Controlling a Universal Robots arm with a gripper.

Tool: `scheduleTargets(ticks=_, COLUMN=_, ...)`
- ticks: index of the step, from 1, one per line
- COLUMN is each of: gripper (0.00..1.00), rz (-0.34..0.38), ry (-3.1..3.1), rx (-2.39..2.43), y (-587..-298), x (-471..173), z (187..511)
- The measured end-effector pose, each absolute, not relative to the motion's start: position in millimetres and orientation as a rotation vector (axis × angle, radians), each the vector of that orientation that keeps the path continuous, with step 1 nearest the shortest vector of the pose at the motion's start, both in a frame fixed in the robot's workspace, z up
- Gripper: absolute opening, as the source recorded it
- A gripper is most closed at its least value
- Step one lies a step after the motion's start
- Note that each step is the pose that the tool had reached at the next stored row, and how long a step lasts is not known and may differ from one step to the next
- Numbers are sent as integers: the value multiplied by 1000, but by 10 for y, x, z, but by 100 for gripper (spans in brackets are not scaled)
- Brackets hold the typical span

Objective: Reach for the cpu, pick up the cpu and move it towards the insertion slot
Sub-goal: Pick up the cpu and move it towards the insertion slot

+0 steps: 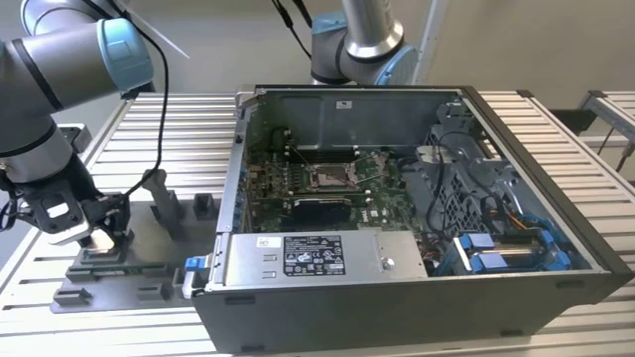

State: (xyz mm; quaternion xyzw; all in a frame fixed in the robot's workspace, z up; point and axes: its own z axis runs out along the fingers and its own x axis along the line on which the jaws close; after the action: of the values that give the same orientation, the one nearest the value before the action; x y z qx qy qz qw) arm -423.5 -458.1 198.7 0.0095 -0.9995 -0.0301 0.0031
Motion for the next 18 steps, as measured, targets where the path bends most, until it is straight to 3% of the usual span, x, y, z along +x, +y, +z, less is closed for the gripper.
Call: scheduleTargets(ticks=18, gripper=0, rz=-93, ry=-3134, rx=29, y=-4581, x=-4242, z=2050)
